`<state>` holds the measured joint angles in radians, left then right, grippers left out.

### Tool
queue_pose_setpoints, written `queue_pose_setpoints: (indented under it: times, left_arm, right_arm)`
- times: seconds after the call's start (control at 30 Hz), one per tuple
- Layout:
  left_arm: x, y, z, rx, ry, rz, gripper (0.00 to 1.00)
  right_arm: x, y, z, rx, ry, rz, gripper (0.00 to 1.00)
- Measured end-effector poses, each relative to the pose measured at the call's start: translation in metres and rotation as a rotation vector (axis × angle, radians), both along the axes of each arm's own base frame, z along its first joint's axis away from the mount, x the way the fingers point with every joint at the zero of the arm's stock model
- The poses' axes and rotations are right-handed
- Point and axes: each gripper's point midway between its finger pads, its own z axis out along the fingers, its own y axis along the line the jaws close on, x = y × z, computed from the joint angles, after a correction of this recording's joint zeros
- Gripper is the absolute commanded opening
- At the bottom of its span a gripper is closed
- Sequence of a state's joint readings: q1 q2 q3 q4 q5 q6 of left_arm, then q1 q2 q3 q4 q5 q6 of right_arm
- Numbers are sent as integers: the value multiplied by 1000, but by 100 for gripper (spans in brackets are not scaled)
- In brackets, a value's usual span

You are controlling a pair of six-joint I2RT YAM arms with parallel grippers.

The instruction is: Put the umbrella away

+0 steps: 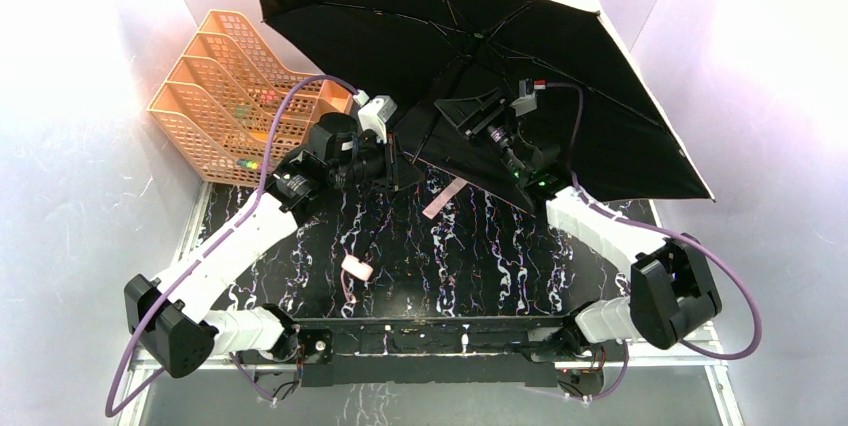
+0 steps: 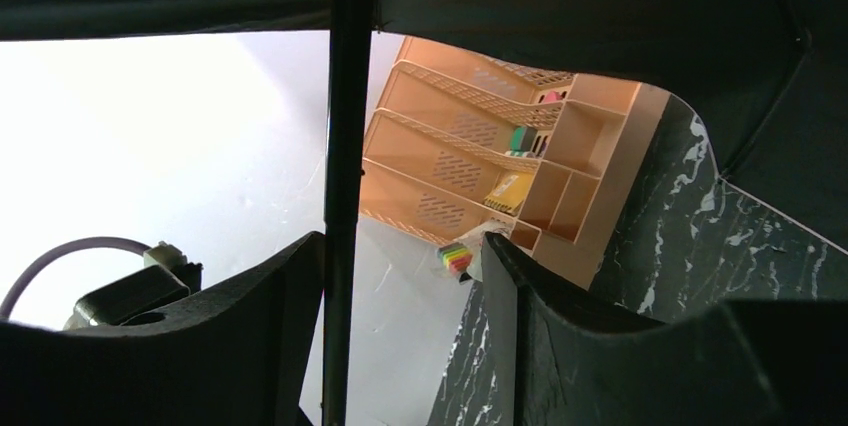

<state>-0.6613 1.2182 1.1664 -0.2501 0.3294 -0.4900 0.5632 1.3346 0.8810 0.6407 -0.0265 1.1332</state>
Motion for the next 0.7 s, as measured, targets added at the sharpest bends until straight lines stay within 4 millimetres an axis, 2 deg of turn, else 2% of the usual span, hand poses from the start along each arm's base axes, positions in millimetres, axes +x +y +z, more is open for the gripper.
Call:
queue_pose_setpoints:
  times: [0.1,0.2,0.27,0.37,0.47,0.57,0.7]
  left_arm:
    - [0,-1,-1,-1,-1,-2,0]
    - [0,-1,-3,-1,1,-3,0]
    - [0,-1,-5,1,3,-3,2]
    - [0,0,-5,-4,-3,-1,16]
    - [-4,5,-9,-4,-3,11,32]
    - [-12,15,-18,17,19,30,49]
    - [-15,17,-9,-2,7,39,64]
  right_arm:
    - [4,5,0,17,2,14,57]
    - [5,8,4,26,-11,24,39]
    - [5,10,9,33,-25,32,33]
    - [3,12,16,39,-50,42,16]
    - [-1,14,22,56,-69,65,5]
    - [-8,14,32,55,-129,83,0]
    - [-19,12,27,35,-156,118,0]
